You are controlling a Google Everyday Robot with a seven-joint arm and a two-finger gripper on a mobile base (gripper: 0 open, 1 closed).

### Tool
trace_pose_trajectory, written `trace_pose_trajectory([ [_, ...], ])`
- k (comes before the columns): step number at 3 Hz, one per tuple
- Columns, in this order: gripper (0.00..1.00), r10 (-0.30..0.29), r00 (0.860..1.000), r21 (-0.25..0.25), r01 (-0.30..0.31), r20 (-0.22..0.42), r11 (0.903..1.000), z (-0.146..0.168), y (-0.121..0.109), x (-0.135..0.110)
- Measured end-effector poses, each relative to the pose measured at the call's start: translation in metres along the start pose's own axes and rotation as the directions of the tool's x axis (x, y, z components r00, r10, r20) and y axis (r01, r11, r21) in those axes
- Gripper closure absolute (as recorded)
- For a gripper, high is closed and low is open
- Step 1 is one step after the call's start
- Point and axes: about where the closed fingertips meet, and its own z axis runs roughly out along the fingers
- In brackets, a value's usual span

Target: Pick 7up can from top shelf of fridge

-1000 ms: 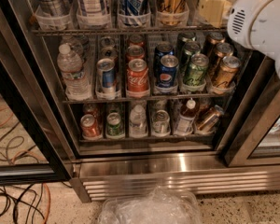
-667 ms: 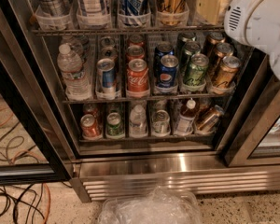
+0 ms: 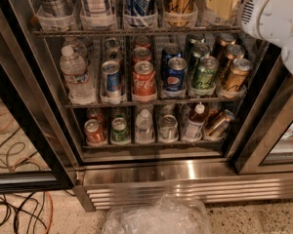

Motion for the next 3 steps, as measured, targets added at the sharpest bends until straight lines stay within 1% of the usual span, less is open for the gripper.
trace_pose_trajectory([
  [1, 0.34, -0.006, 1.000, 0.010, 0.006, 0.004, 0.9999, 0.007, -0.003, -0.004],
  [3, 0.36, -0.014, 1.000, 0.015, 0.014, 0.003, 0.9998, 0.026, 0.001, -0.007],
])
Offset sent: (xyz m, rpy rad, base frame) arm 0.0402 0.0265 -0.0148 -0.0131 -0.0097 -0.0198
